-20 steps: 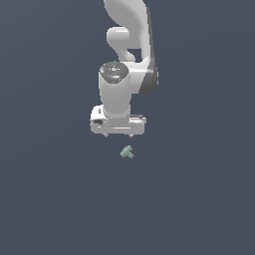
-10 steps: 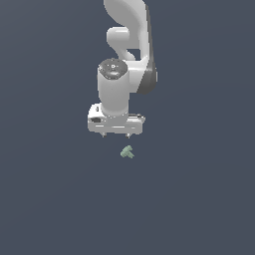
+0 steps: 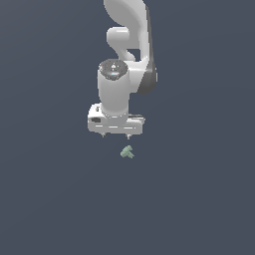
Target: Pick up the object and move it to a goal position.
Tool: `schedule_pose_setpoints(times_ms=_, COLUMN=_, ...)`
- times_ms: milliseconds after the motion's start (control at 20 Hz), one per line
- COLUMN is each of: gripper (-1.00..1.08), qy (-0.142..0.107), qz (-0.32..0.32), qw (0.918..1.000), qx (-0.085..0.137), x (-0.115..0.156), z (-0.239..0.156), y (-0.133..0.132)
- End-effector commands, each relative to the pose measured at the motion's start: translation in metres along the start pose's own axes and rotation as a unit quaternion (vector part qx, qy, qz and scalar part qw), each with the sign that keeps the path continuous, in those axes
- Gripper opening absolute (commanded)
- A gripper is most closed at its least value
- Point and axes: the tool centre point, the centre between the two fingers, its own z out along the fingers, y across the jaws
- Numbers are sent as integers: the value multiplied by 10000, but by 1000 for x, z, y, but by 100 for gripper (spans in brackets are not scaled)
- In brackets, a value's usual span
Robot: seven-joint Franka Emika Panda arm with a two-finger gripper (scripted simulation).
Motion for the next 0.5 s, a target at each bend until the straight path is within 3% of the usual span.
schedule_pose_setpoints(times_ms=0, gripper=100, qy=-1, qz=96, qw=10000, qx=12, x=0, z=3, y=-2)
schedule_pose_setpoints(times_ms=450, gripper=100, qy=-7, qz=827, qw=9965, qx=100, x=3, z=26, y=-19)
